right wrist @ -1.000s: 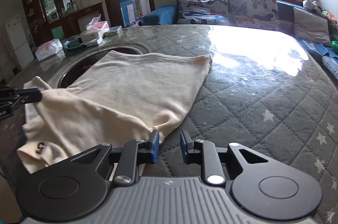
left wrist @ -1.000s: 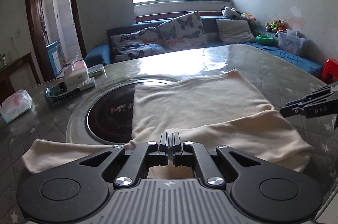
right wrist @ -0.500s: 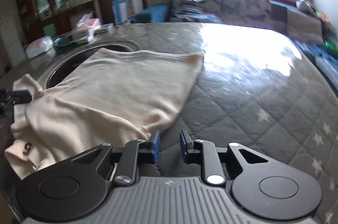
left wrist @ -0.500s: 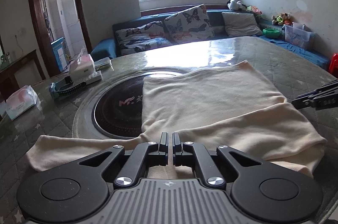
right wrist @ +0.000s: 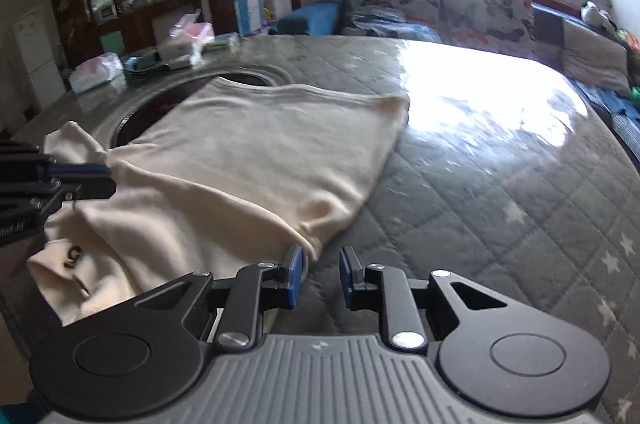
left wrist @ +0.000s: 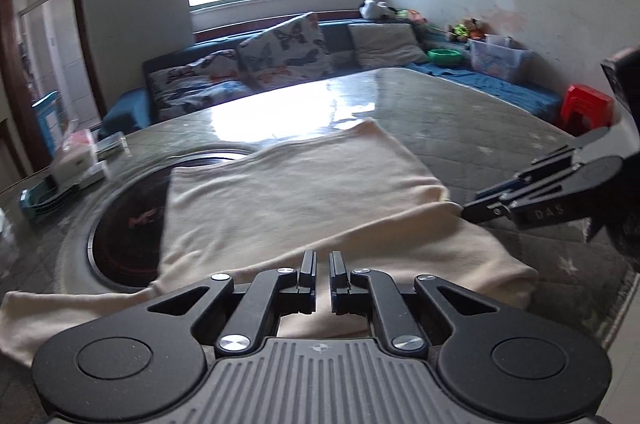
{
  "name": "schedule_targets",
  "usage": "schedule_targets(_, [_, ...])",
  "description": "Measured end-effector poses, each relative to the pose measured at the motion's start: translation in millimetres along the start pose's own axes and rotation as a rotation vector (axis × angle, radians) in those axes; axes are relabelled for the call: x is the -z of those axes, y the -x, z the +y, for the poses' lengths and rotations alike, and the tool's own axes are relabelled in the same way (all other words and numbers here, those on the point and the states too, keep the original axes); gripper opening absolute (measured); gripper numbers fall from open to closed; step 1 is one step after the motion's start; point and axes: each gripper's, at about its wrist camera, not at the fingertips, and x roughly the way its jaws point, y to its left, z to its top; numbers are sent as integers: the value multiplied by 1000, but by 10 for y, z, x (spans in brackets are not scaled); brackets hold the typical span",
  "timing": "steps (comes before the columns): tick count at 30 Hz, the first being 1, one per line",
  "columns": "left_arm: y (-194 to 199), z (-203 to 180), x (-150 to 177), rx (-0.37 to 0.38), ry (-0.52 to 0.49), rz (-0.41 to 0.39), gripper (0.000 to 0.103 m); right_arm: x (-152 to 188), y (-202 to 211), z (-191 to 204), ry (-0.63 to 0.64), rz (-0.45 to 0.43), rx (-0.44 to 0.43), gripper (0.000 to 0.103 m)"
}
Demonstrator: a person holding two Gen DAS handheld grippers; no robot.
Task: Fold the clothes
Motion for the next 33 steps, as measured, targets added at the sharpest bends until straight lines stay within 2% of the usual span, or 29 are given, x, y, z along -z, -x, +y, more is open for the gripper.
schedule_targets(4, [-103, -177, 18, 54, -30, 16, 8, 30, 109, -52, -19, -18, 12, 19])
schedule_targets(9, [-189, -366, 88, 110, -72, 46, 9, -68, 190, 75, 9, -62, -50, 19])
schedule_targets(12, [-191, -371, 149, 109, -73, 55, 15, -128, 129, 156, 28, -59, -88, 19])
schedule_targets(14, [-164, -308, 157, 96, -59, 53, 25, -145, 29, 210, 49, -45, -88, 19])
schedule_targets(21, [-33, 97, 183, 40, 18, 42, 29, -172, -64, 159, 42, -26, -52, 19])
schedule_targets(25, [19, 321, 196, -38, 72, 36, 34, -151, 112, 243, 106, -25, -75, 19])
schedule_targets(28, [-7, 476, 192, -101, 110, 43, 50, -107, 195, 329, 149, 1, -107, 19])
schedule_targets(30, [-30, 568, 187, -135, 131, 48, 50, -67, 253, 397, 182, 23, -129, 19])
schedule_targets(33, [-95, 605, 173, -132, 128, 53, 49, 24, 291, 522, 229, 58, -152, 20])
